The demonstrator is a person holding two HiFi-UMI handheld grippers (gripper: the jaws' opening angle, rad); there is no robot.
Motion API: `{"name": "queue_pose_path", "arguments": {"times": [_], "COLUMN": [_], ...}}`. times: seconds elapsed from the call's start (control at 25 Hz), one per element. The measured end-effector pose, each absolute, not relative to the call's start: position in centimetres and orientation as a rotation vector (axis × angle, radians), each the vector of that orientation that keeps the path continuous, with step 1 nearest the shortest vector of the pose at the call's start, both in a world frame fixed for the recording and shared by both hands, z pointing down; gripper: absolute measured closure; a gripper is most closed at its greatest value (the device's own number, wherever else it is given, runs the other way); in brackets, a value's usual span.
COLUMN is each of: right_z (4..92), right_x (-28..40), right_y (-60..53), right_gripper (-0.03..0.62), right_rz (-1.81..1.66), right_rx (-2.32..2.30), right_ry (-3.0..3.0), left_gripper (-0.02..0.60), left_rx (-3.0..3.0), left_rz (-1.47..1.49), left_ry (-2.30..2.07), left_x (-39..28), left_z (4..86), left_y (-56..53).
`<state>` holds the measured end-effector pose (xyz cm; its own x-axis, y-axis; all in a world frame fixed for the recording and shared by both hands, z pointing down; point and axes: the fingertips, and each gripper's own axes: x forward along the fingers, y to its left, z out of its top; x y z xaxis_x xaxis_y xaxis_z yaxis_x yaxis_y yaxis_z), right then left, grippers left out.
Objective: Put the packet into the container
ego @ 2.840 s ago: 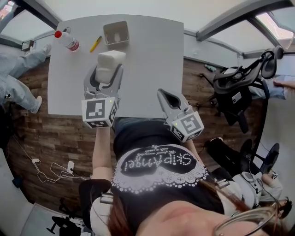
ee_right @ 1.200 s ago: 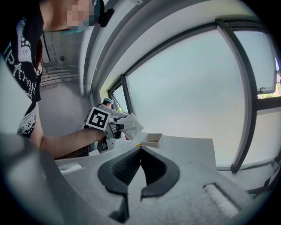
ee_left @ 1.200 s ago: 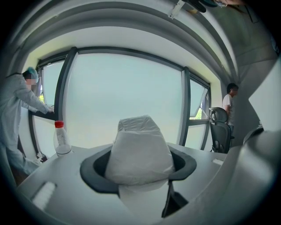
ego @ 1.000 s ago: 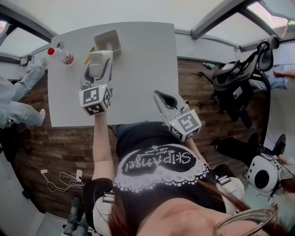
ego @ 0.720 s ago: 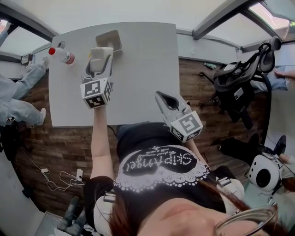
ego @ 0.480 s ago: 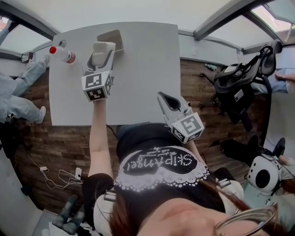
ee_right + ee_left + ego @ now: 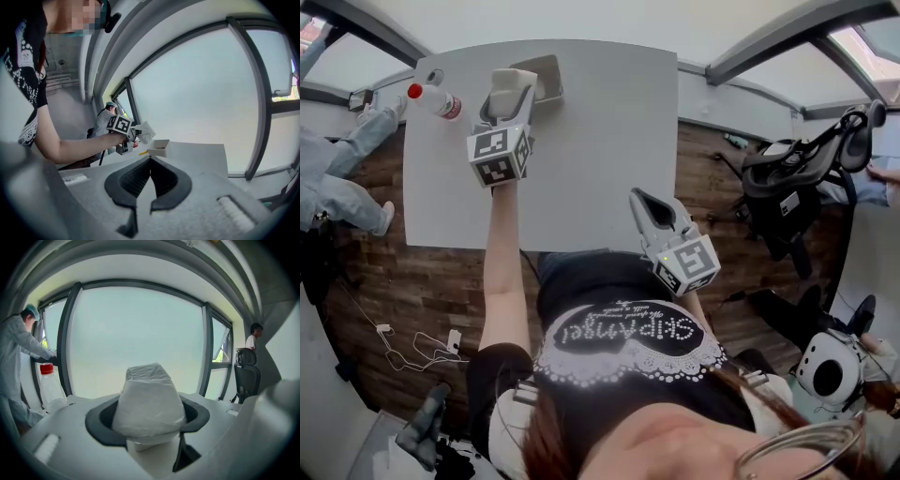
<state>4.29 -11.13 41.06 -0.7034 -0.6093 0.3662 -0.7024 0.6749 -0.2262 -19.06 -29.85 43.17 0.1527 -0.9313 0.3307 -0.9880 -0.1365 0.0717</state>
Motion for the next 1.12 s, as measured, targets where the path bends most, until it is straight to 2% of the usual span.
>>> {"name": "queue_pose_path", "arguments": {"times": [1.12], "right_z": [42.7], "right_x": [5.2], "right_y": [-13.5], "right_gripper": [0.599], "right_rz": [0.605], "right_rx": [1.097], "right_ry": [-2.562], "left_gripper": [0.296], "left_rx": [2.161], "left_rz": [0.382], "left_ry": [-1.809], "left_x": [-18.5], "left_z": [49.0], "left_y": [-36.7]}}
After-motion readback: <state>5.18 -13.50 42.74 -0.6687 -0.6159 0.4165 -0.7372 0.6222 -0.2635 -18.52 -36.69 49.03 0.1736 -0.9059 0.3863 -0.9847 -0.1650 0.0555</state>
